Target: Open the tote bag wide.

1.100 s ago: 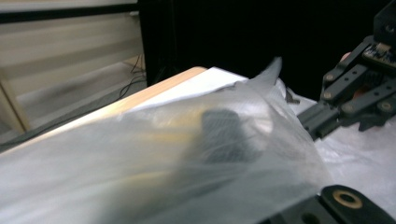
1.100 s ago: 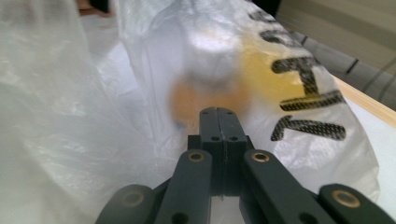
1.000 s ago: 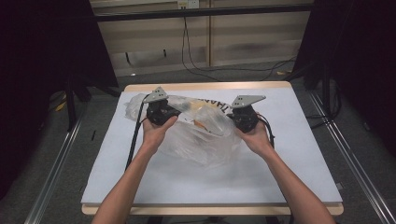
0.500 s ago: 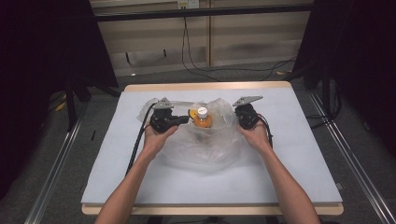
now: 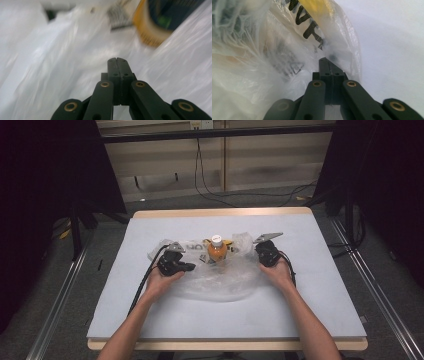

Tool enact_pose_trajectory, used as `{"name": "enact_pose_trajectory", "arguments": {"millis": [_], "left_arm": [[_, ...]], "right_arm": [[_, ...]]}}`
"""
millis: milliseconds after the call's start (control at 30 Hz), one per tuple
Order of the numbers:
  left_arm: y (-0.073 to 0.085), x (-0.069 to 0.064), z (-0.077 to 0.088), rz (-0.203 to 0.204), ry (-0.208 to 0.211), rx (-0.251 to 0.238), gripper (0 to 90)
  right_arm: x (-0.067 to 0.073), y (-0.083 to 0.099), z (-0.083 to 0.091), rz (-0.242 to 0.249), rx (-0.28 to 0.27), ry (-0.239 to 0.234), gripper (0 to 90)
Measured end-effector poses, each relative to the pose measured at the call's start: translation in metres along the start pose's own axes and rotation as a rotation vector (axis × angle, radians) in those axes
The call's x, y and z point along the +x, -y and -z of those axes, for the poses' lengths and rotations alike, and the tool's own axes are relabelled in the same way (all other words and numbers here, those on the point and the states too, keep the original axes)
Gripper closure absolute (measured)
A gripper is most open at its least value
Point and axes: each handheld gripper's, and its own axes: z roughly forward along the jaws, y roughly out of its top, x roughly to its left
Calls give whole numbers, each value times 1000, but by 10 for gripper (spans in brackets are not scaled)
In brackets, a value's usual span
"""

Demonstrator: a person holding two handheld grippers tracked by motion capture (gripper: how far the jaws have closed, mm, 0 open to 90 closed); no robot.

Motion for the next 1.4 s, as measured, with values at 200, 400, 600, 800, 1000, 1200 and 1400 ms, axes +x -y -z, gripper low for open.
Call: {"name": "enact_pose_trajectory", "arguments": {"millis": [200,400,600,800,1000,1200,1400], "left_arm": [[4,-2,4,6,3,-3,900],[-2,-12,19,16,90,-89,900],[-5,-37,46,-21,182,-144,900],[-3,-66,69,-98,253,-192,900],[-19,-68,104,-129,206,-291,900],[-31,-35,116,-112,43,-235,900],[-39,-20,81,-129,-1,-96,900]], "right_arm": [[2,0,0,2,-3,14,900],[-1,-10,20,-25,-92,-3,900],[-4,-25,63,-61,-241,-13,900],[4,-32,103,-33,-322,-28,900],[23,-54,130,10,-411,-93,900],[60,-77,134,110,-412,-176,900],[74,-76,103,178,-252,-208,900]]}}
